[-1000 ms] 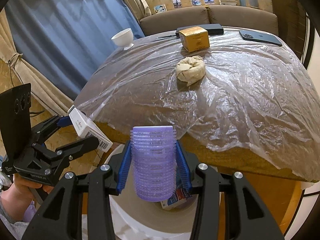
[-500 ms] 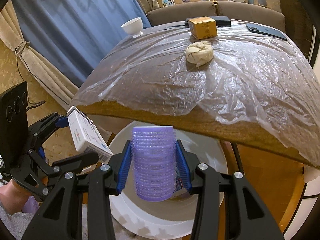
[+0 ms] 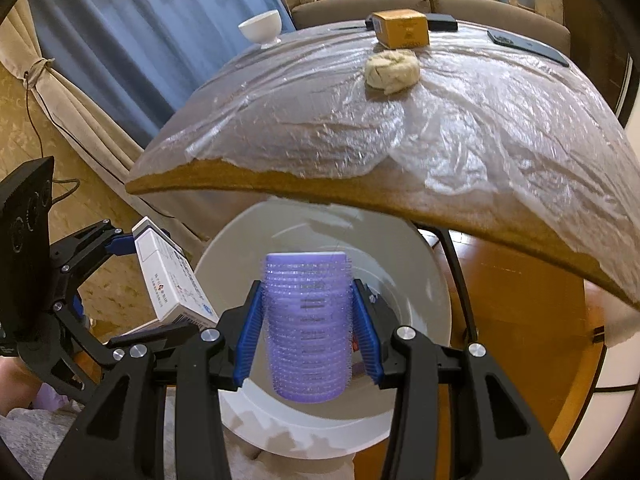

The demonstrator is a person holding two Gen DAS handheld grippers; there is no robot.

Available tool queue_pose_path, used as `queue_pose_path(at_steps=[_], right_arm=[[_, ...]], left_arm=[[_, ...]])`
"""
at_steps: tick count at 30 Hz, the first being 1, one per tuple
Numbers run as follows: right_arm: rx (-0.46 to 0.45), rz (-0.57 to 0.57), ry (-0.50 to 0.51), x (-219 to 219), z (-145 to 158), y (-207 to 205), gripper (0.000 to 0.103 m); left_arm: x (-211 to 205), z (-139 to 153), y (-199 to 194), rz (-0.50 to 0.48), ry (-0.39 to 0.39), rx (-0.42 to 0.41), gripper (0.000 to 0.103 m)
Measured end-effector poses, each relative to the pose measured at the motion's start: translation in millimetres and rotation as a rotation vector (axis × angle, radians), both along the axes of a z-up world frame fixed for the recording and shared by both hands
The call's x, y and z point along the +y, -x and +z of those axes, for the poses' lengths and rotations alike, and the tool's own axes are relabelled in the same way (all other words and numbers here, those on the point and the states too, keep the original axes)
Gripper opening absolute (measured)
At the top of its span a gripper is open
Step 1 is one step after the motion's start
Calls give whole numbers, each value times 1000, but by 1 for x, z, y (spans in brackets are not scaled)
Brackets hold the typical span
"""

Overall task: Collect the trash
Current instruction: 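Carry the medicine box and purple roller with both tools over the white bin, then open both tools to drop the medicine box and roller into the bin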

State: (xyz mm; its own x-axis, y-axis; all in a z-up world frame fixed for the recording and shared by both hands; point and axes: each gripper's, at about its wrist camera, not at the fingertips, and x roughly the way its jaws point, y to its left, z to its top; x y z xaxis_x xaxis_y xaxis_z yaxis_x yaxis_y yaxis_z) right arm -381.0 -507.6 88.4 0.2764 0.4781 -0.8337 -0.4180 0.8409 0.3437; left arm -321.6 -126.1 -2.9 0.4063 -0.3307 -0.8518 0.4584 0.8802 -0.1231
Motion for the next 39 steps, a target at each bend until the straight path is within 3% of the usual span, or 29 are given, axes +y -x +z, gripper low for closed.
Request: queue_pose_path(at_steps=[24, 39], right_arm=[[20, 5, 61, 2, -29, -2, 42], [20, -4, 72, 7, -34, -7, 42]], left_arm=[[-9, -49, -9, 12, -83, 97, 100], [-22, -56, -17, -32, -132, 68, 100]])
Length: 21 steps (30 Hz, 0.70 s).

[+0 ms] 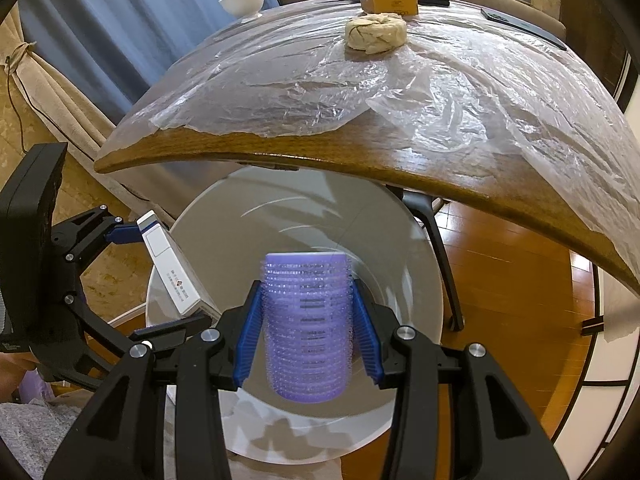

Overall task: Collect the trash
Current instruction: 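Open both tools to drop the medicine box and roller into the bin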

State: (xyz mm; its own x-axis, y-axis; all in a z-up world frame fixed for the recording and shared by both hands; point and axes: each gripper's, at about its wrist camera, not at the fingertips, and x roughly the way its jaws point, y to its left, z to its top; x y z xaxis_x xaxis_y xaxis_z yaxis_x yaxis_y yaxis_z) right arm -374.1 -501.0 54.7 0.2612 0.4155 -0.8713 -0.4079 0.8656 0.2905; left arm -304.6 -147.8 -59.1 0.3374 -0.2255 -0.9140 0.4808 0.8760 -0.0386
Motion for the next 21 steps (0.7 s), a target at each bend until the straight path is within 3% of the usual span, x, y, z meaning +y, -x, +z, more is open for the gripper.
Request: queue_pose_path(at_steps=[4, 5, 6, 7, 12, 21], right_arm=[[-9, 13, -2, -2, 2, 2, 43], [-23, 9, 4, -3, 4, 3, 50], [-35, -4, 8, -4, 5, 4, 64], [-45, -18, -4, -6, 9, 4, 68], [-51, -40, -29, -14, 16, -1, 68], [-56, -68, -51, -20, 21, -6, 73]], left_arm=[[-2, 4, 1, -4, -23, -33, 101], [-3, 4, 1, -6, -43, -42, 101], [-5, 2, 1, -7, -67, -49, 101], [-6, 2, 1, -9, -72, -48, 101], [-2, -4, -4, 0, -13, 13, 101], [4, 3, -9, 28, 57, 53, 101]])
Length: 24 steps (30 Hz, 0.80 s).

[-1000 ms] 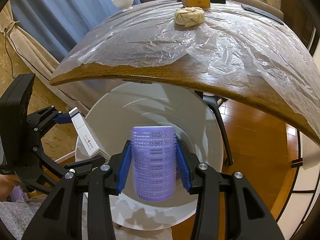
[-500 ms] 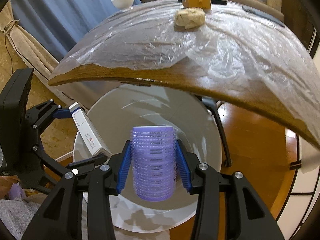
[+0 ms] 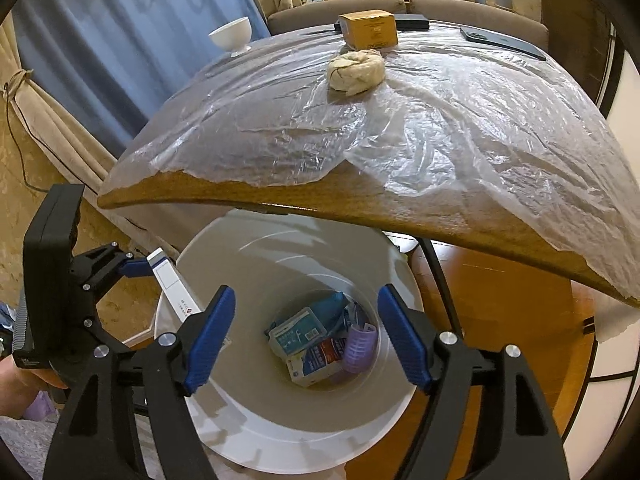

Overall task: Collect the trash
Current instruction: 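Open both tools to drop the medicine box and roller into the bin, then move both tools back over the table items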

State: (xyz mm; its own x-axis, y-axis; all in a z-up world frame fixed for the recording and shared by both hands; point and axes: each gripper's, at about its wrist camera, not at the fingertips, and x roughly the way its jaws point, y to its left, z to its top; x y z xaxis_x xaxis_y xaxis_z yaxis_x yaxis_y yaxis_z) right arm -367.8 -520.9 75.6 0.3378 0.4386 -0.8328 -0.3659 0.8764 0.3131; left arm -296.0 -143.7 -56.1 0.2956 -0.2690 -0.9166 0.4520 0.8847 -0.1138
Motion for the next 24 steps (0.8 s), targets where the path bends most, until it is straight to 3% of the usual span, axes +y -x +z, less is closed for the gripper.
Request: queue_pose_path(at_steps=[7, 11, 16, 18, 24], right_arm=[[-7, -6, -4, 1, 2, -2, 73], [-28, -20, -10, -2, 9, -2, 73], [-106, -54, -25, -12, 37, -11, 73], [-155, -71, -19, -17, 53, -22, 79], [-255, -116, -12, -26, 88, -74, 85]], left_arm=[[-1, 11, 7, -11, 20, -20, 101], [-2, 23, 10, -21, 23, -73, 101], [-1, 68, 11, -29, 57, -221, 101], [-2, 85, 10, -26, 70, -277, 101], [-13, 111, -22, -29, 71, -383, 101]])
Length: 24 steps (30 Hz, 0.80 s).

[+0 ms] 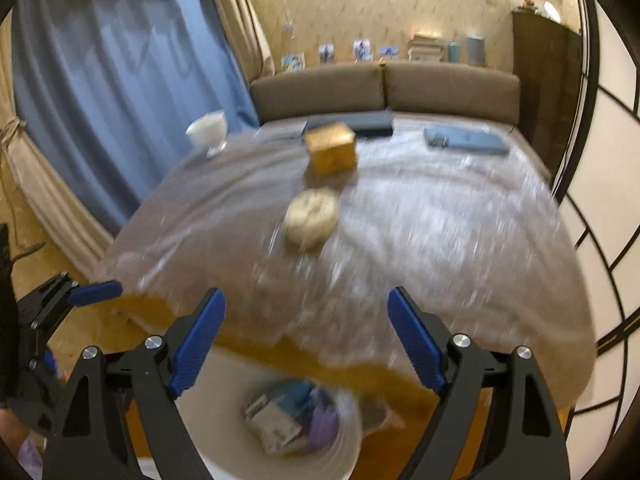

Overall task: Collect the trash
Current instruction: 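Move both tools back over the table items, then grasp the cream cloth with the left tool while the right tool grasps the tan cardboard box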

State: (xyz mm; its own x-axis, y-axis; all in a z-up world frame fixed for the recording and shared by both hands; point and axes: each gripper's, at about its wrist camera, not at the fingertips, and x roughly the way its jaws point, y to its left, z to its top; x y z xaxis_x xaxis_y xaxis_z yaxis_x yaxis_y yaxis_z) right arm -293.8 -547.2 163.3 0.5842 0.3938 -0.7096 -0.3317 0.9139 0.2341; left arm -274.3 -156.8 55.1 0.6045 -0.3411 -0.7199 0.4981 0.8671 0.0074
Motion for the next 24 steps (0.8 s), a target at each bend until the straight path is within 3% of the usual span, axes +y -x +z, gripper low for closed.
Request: queue_pose_path(at_steps=[4, 8, 12, 16, 24], right_arm=[[-46, 1, 32, 7, 13, -42, 85], [-27, 16, 35, 16, 10, -84, 85], [3, 41, 58, 30, -1, -127, 85], [52, 62, 86, 44, -22, -164, 85], [118, 101, 114, 62, -54, -207, 80]], left_arm=[[-10, 6, -37, 5, -3, -8, 101], [-16, -2, -71, 11, -21, 27, 101], [-23, -13, -97, 3, 14, 75, 101], [-37, -23, -117, -3, -11, 88, 101], [-53, -41, -146, -6, -10, 125, 101]])
